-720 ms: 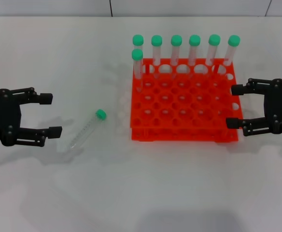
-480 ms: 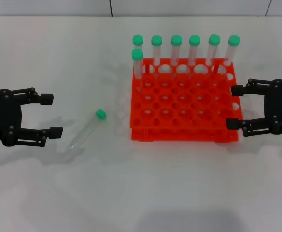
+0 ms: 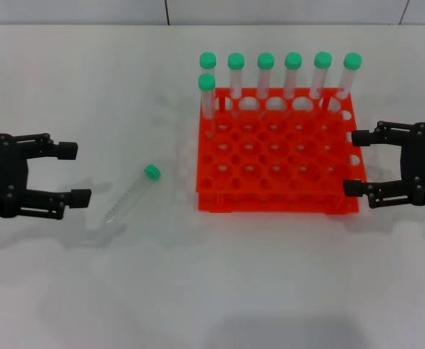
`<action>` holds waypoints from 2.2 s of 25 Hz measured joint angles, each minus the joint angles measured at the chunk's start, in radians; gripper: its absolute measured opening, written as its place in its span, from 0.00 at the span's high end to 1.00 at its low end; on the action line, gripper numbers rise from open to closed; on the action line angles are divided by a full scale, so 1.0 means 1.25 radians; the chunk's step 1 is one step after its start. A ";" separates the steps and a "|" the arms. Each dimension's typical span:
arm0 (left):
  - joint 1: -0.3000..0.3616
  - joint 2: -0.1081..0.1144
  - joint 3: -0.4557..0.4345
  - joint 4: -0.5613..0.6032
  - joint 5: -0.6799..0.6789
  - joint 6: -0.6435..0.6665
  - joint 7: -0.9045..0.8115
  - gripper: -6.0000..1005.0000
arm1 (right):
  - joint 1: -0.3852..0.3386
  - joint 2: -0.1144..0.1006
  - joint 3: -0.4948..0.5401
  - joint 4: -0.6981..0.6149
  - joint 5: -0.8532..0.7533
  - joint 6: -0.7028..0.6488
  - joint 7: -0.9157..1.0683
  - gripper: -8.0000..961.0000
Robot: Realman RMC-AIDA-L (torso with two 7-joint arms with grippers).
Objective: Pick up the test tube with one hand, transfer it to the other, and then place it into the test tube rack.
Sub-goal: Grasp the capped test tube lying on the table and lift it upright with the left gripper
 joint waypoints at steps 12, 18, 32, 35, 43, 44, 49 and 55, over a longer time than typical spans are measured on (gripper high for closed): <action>-0.019 -0.004 0.049 0.226 0.121 0.026 -0.495 0.12 | -0.009 0.005 0.017 -0.004 0.005 0.010 -0.031 0.09; -0.103 0.009 0.096 0.224 0.286 0.023 -0.678 0.12 | -0.009 0.006 0.017 -0.004 0.005 0.013 -0.042 0.09; -0.198 -0.076 0.303 0.172 0.511 -0.124 -0.844 0.12 | -0.008 0.006 0.017 -0.004 0.005 0.012 -0.056 0.09; -0.210 -0.094 0.311 0.170 0.512 -0.141 -0.852 0.12 | -0.009 0.006 0.017 -0.004 0.004 0.012 -0.057 0.09; -0.221 -0.112 0.402 0.156 0.514 -0.180 -0.909 0.12 | -0.016 0.006 0.017 -0.004 0.002 0.012 -0.057 0.09; -0.222 -0.112 0.408 0.153 0.514 -0.187 -0.914 0.12 | -0.016 0.006 0.017 -0.004 0.002 0.012 -0.058 0.09; -0.230 -0.114 0.428 0.124 0.516 -0.221 -0.924 0.12 | -0.017 0.007 0.017 -0.003 0.001 0.012 -0.063 0.09; -0.239 -0.117 0.458 0.110 0.511 -0.241 -0.933 0.13 | -0.017 0.007 0.017 -0.002 0.001 0.013 -0.064 0.09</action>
